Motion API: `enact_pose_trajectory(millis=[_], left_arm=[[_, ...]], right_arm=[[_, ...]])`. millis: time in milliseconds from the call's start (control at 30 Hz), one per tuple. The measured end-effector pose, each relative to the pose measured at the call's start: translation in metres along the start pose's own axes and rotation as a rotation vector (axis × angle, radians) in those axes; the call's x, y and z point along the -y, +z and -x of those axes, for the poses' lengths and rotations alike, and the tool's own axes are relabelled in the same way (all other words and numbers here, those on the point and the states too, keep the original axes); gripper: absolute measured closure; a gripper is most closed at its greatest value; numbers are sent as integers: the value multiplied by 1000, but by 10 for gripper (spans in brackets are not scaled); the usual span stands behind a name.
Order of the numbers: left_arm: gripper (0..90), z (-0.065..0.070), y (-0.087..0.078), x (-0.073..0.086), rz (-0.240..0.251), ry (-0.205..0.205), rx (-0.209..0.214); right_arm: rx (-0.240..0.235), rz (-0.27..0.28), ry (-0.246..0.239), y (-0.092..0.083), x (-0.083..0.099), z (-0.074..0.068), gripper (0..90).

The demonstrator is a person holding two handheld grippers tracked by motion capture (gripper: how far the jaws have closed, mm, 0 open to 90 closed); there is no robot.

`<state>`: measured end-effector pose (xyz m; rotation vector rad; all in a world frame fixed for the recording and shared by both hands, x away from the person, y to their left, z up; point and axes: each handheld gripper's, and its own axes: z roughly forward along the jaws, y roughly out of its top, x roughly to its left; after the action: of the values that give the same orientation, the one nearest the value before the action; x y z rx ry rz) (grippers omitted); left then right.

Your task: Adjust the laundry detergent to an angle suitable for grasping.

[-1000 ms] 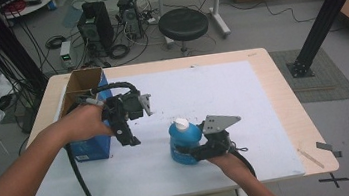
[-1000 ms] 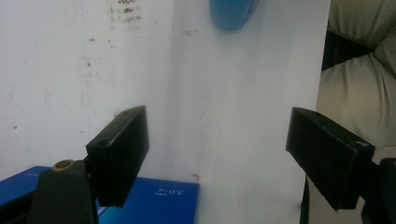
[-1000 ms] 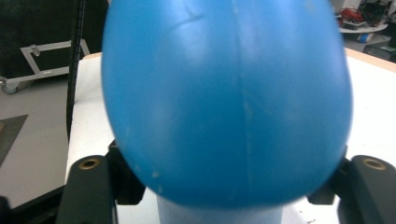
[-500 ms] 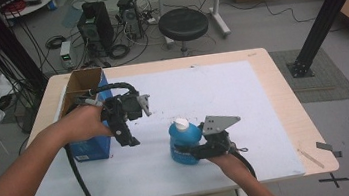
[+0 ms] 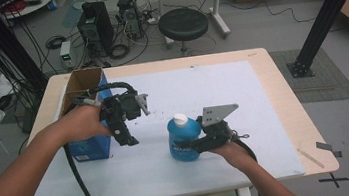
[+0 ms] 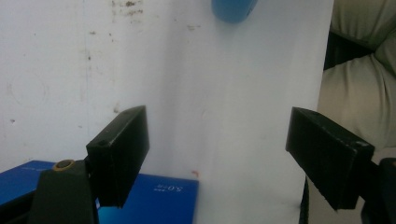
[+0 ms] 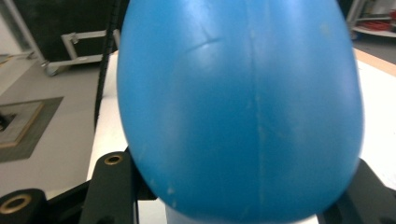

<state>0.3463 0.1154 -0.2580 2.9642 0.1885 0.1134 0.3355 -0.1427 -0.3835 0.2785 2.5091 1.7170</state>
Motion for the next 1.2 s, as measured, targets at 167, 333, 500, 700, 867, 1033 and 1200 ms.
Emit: enact_pose_trajectory(millis=[167, 333, 500, 700, 867, 1033, 1200], left_arm=[[220, -1, 0, 1, -2, -9, -3], [220, 0, 1, 1, 10, -16, -4], [220, 0, 2, -1, 5, -17, -4], [220, 0, 2, -2, -3, -21, -5], [220, 0, 1, -3, -19, -17, -4], [220, 0, 2, -4, -23, -19, -2], [220, 0, 3, -4, -25, -20, -2]], right_arm=[[-70, -31, -58, -1, -8, 7, 438], [-150, -33, -86, -2, -11, 18, 439], [-216, -28, -65, -3, -12, 28, 438], [-258, -48, -105, -1, -15, 36, 439], [-284, -53, -115, 1, -13, 39, 439], [-319, -60, -127, 7, -12, 39, 439], [-314, -65, -131, 12, -10, 39, 438]])
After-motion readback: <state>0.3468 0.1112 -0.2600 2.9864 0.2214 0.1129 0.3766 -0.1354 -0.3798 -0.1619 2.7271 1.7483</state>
